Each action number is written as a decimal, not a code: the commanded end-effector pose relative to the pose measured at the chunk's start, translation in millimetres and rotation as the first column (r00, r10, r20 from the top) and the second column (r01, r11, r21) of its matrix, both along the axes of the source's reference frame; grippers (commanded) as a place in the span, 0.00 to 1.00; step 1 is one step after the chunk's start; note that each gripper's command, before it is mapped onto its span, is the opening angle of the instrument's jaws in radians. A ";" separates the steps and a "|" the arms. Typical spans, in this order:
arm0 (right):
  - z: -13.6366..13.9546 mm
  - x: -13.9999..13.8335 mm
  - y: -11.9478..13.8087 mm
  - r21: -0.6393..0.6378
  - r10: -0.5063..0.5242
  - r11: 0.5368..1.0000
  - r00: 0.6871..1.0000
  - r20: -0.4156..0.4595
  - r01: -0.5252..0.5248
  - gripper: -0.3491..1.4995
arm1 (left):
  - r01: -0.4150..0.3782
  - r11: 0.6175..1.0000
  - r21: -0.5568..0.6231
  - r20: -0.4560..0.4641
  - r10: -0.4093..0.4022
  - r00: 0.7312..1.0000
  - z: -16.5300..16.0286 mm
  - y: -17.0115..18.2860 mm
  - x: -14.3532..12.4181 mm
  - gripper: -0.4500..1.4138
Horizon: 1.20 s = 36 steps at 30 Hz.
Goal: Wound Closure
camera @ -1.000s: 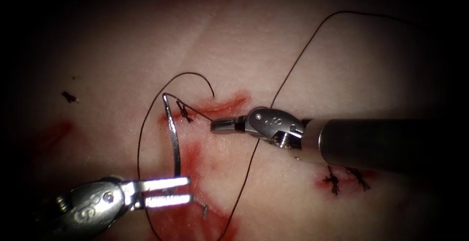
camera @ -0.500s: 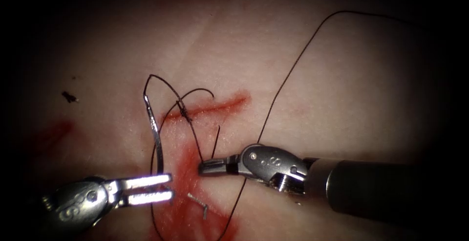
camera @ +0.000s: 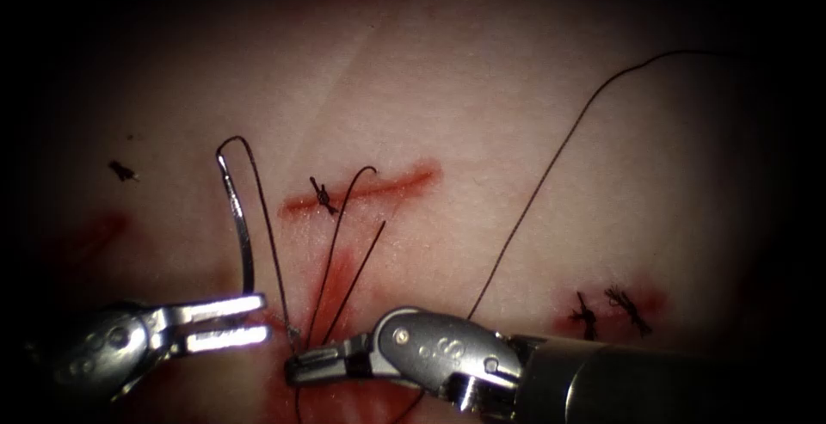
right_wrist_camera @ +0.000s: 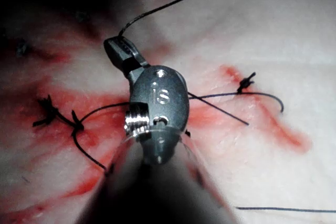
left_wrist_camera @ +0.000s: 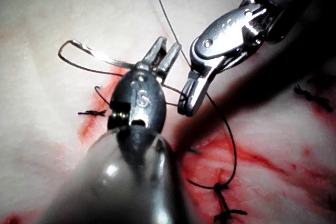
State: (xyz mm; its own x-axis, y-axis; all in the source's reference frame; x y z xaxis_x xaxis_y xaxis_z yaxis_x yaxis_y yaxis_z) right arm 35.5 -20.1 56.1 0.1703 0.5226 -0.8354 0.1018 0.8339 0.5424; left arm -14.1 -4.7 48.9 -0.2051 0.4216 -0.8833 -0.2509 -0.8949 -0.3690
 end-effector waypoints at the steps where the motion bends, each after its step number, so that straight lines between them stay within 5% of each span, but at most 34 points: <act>1: 1.3 0.4 0.5 -0.024 0.015 1.000 1.000 0.001 -0.015 0.74 | 0.001 1.000 -0.004 -0.001 -0.001 1.000 0.4 0.2 -0.2 0.00; 6: 3.0 -1.1 2.7 -0.160 0.075 0.985 0.997 0.023 -0.070 0.84 | 0.030 1.000 -0.001 -0.012 -0.030 0.999 -0.3 0.9 1.4 0.00; 17: 8.0 -4.8 6.2 -0.305 0.171 0.943 0.979 0.111 -0.130 0.82 | 0.137 0.990 -0.020 -0.054 -0.138 0.989 -2.3 2.7 5.5 0.00; 31: 19.1 -4.0 7.2 -0.413 0.262 0.898 0.938 0.227 -0.151 0.82 | 0.132 0.991 -0.025 -0.039 -0.133 0.990 -1.9 2.3 4.5 0.00; 36: 21.1 -4.3 6.7 -0.426 0.242 0.898 0.932 0.270 -0.109 0.69 | 0.132 0.991 -0.025 -0.040 -0.133 0.990 -1.9 2.3 4.5 0.00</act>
State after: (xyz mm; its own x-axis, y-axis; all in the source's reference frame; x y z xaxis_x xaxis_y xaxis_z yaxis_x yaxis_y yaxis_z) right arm 30.6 -12.9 76.7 0.3926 0.1993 -0.8978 -0.1841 0.9735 0.1356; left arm -9.0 -2.5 46.3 -0.1859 0.4283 -0.8843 -0.3839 -0.8601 -0.3359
